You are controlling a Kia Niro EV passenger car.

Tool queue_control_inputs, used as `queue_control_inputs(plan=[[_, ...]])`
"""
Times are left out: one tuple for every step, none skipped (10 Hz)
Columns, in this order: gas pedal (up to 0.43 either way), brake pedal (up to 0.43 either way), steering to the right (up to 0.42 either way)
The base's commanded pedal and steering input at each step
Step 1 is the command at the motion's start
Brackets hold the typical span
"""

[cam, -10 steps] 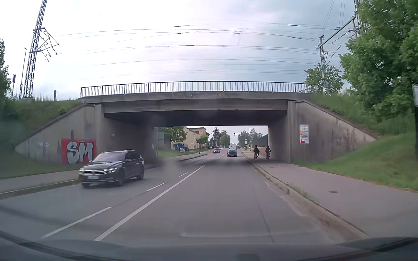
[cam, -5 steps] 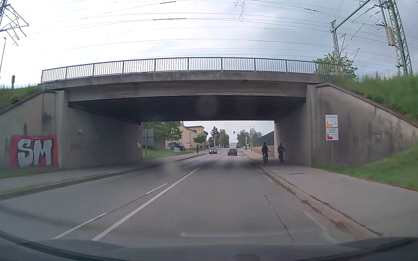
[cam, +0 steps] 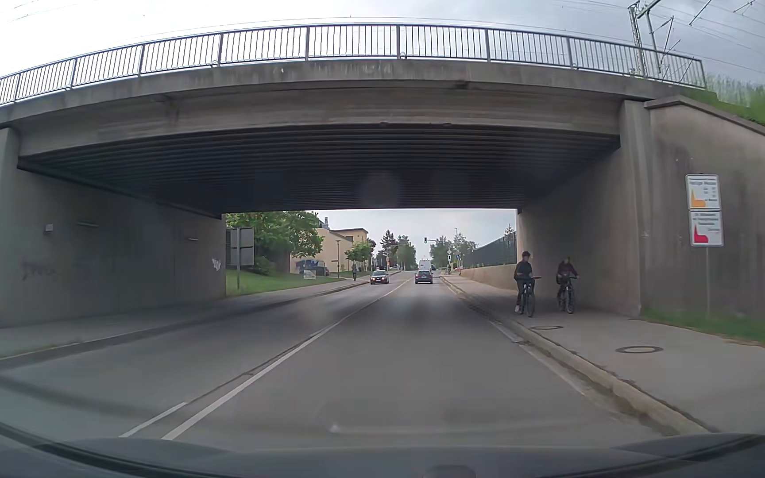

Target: Follow the waypoints while adhering to traffic rules and regulations

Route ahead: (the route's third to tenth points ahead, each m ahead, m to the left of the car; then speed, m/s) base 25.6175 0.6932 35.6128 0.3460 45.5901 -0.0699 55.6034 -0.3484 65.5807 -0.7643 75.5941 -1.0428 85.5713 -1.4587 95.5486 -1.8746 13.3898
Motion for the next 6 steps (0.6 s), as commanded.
queue_control_inputs(plan=[[0.130, 0.000, 0.011], [0.130, 0.000, 0.012], [0.130, 0.000, 0.012], [0.130, 0.000, 0.011], [0.130, 0.000, 0.010], [0.130, 0.000, 0.008]])
